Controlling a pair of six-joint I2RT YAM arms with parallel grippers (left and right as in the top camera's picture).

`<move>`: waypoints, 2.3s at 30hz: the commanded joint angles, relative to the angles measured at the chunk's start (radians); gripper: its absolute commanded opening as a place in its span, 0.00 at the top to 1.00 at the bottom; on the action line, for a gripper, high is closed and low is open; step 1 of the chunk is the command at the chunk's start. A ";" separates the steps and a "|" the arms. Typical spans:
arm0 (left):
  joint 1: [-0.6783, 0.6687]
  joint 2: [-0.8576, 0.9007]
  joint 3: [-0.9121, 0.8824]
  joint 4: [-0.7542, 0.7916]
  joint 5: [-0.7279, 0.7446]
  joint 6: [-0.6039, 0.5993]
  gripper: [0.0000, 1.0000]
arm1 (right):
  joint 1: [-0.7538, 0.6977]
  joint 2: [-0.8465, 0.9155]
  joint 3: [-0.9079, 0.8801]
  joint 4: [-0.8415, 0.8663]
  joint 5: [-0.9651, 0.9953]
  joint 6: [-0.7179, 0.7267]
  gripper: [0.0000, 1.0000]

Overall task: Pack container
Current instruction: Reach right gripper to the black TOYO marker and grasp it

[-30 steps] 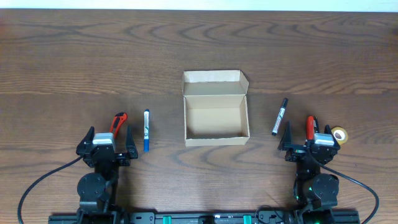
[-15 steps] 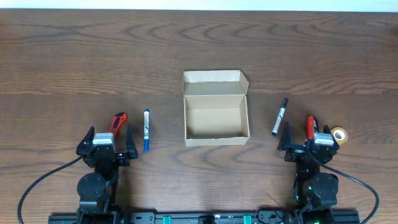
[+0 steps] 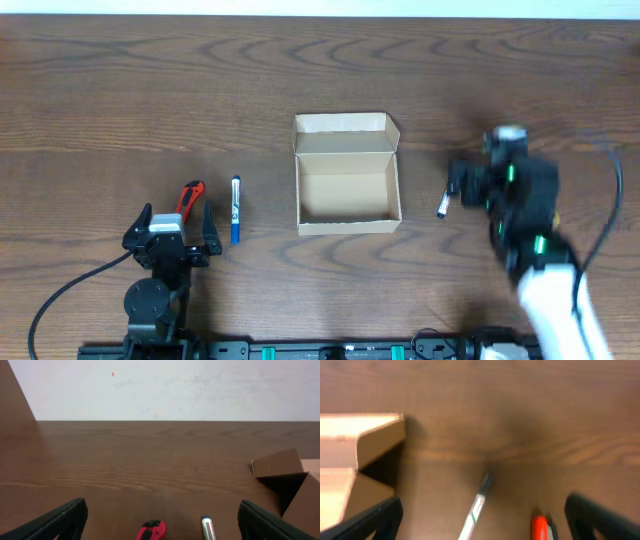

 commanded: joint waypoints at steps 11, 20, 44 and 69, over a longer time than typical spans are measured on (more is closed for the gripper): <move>0.007 -0.006 -0.034 -0.015 0.018 -0.011 0.05 | -0.009 0.406 0.551 -0.471 -0.048 0.177 0.01; 0.007 -0.006 -0.034 -0.015 0.018 -0.011 0.05 | 0.003 0.573 0.551 -0.577 0.022 0.424 0.01; 0.007 -0.006 -0.034 -0.015 0.015 -0.011 0.05 | 0.009 0.723 0.506 -0.594 -0.001 0.420 0.01; 0.007 -0.006 -0.034 -0.015 0.018 -0.011 0.04 | 0.008 0.723 0.280 -0.311 -0.024 0.232 0.01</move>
